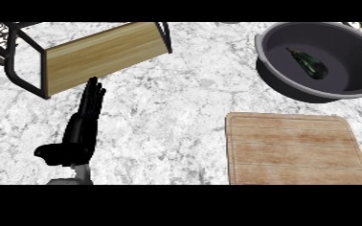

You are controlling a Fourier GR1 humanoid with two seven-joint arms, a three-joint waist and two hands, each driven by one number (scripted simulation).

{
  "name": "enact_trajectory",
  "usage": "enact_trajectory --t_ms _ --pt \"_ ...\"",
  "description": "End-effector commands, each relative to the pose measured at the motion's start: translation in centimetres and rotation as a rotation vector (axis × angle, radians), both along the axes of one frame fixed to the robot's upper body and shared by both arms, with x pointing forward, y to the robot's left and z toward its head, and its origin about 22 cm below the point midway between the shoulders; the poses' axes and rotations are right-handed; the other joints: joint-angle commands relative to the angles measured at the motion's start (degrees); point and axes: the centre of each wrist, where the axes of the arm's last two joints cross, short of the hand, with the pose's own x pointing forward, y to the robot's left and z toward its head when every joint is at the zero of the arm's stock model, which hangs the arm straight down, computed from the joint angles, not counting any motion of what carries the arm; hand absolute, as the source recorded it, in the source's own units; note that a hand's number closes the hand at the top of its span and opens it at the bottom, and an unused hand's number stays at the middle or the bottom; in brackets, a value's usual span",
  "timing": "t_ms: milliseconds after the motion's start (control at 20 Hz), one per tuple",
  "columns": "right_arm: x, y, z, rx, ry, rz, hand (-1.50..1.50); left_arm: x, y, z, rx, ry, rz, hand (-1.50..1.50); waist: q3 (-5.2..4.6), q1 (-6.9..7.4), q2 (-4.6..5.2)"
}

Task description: Pick the eggplant from the cutting board and place it in the pot

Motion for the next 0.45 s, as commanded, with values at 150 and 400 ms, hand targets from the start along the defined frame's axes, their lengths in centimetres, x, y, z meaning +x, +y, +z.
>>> enact_trajectory --t_ms 150,400 --pt "-4.5 -3.3 -1.1 0.021 -0.084 -0.1 -1.5 -0.3 0.9 -0.5 -0.008 0.007 -0.003 0.0 0.03 -0.12 0.03" --pt "-5.8 -4.2 -1.5 0.012 -0.092 -0.153 -1.5 1.9 -0.3 0.4 0.003 -0.009 0.02 0.0 0.03 -0.26 0.06"
